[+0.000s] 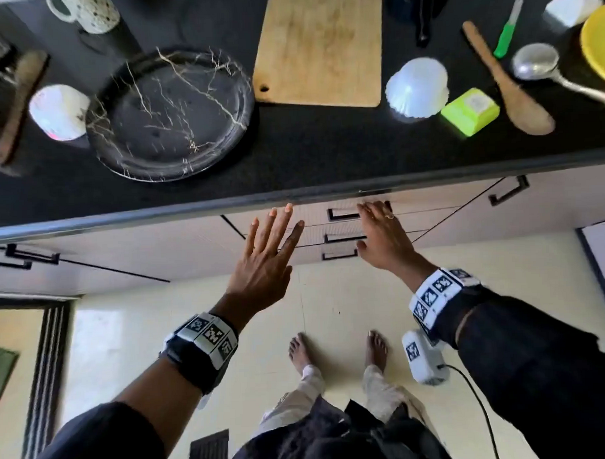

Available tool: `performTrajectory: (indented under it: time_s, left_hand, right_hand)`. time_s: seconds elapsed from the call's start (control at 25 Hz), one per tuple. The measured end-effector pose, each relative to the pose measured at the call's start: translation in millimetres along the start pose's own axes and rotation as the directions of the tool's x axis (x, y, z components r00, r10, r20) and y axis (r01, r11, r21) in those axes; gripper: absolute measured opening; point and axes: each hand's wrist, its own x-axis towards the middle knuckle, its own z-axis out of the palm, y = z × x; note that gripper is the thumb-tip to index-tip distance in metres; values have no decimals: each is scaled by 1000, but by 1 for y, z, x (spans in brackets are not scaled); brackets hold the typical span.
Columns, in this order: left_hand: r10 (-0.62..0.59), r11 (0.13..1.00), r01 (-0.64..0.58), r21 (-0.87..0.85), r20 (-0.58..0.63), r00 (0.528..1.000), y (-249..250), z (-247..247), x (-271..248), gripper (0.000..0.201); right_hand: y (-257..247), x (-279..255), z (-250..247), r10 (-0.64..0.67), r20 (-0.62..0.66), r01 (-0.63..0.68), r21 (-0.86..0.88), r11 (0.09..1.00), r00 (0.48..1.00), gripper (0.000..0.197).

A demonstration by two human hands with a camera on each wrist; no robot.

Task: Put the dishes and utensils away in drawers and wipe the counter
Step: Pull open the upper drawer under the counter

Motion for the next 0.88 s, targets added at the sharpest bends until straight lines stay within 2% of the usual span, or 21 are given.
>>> performTrajectory:
  time_s: [0.08,0.16,0.36,0.52,0.68,0.8,0.88]
  left_hand:
    - [8,1000,-8,0,25,1000,-7,4,-3,87]
    - [36,999,-37,26,38,999,-13,13,-8,86]
    - [20,1000,-20,-8,93,995,-19,30,-19,84]
    - [-18,998,20,-58,32,999,-9,23,-18,81]
    - [-33,995,28,-101,-54,998,10,11,-17,76]
    - [-93,991,89,-98,-31,995,26,6,-16,79]
    - [-157,980,157,-119,10,988,39,10,-21,77]
  right_hand:
    - [-8,12,6,105,103,-101,-47,994,989,82]
    - [-15,19,9,196,146,-184,-92,979,970,82]
    - [-26,24,5,316,159,-307,-82,948,935,62]
    - [-27,8,6,299,229,-278,-122,953,926,70]
    - [-23,-17,4,241,308,-225,-87,970,920,74]
    - [-24,-39,0,207,360,-190,-84,978,909,73]
    - [-25,-72,-2,182,439,-186,-35,982,880,73]
